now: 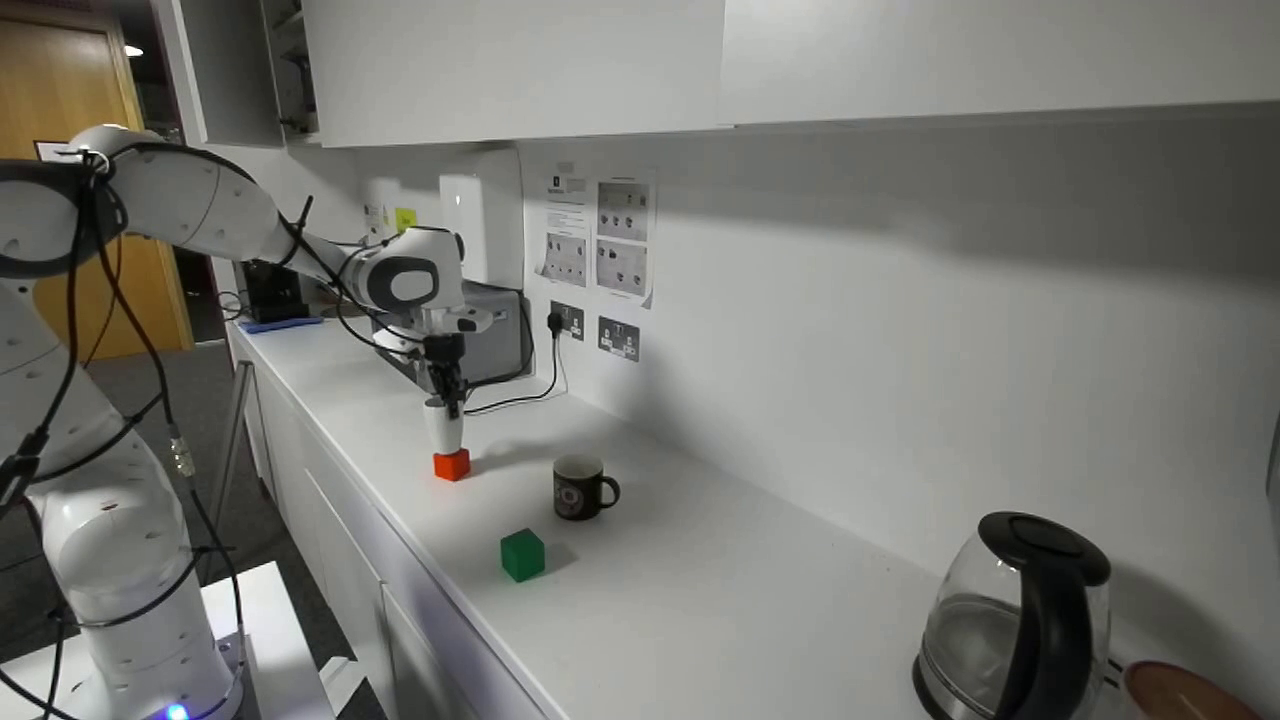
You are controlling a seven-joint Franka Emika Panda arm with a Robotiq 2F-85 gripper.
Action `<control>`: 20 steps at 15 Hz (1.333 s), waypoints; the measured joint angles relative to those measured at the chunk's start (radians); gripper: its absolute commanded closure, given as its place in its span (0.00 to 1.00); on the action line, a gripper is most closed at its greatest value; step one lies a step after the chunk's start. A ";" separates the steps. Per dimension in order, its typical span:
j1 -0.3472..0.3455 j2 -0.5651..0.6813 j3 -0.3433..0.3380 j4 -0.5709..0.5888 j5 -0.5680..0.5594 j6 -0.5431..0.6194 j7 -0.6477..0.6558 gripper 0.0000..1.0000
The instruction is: Pick up the white cup and put it on the orange object, then put up the black cup and put it on the green object
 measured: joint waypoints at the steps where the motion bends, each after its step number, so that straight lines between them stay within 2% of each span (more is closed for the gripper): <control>1: 0.000 0.000 0.000 0.000 0.000 0.000 0.000 0.98; 20: 0.000 0.019 0.000 0.002 0.008 0.001 -0.001 0.98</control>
